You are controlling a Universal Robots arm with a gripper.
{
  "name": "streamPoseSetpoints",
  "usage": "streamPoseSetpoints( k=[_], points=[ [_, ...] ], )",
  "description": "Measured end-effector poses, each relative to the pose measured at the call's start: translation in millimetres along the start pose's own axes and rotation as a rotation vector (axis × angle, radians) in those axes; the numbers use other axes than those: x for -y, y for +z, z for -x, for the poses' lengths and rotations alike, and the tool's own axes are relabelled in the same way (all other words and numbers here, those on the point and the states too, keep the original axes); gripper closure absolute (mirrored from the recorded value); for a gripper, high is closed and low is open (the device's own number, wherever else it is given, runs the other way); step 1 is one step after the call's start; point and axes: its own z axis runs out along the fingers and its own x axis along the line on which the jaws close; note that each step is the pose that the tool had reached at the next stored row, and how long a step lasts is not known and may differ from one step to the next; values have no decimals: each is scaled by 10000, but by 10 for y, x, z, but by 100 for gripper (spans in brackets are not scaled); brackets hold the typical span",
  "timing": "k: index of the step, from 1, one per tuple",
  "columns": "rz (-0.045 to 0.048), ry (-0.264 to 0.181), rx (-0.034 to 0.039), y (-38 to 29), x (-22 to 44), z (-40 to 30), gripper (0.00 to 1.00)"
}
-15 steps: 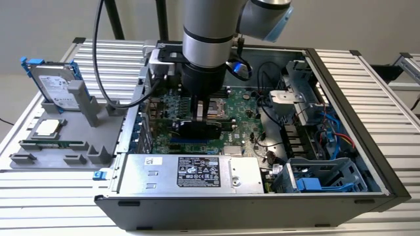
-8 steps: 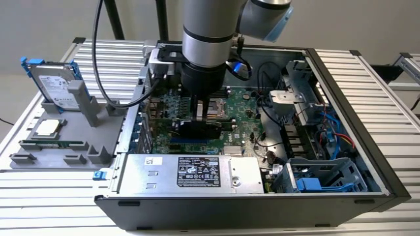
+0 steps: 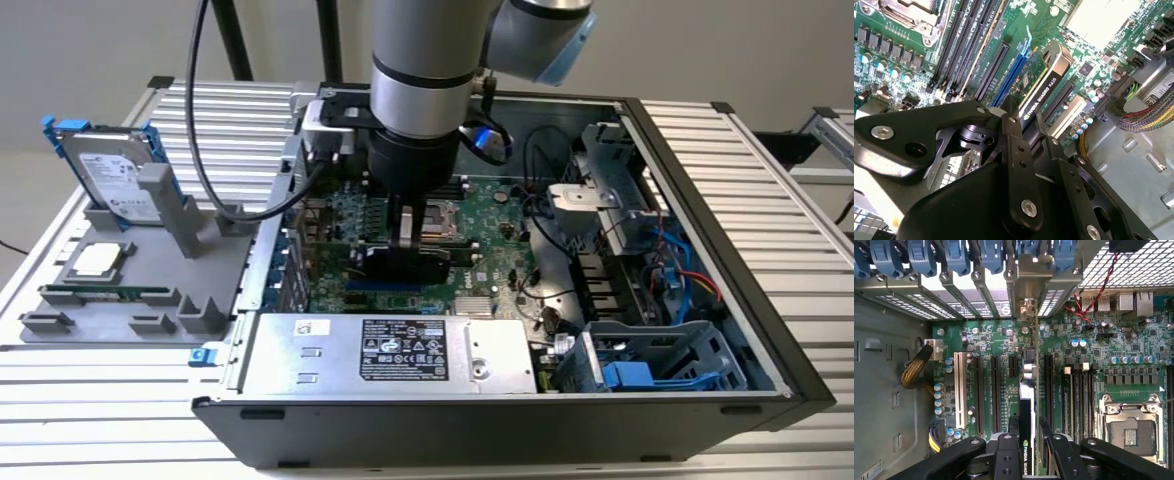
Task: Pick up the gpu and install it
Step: 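Insert the gpu into the slot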
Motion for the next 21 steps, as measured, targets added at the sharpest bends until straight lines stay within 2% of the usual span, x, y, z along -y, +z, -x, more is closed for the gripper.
streamPoseSetpoints(
  k=[21],
  points=[
    [-1, 0, -15, 56, -10, 42, 100]
  ],
)
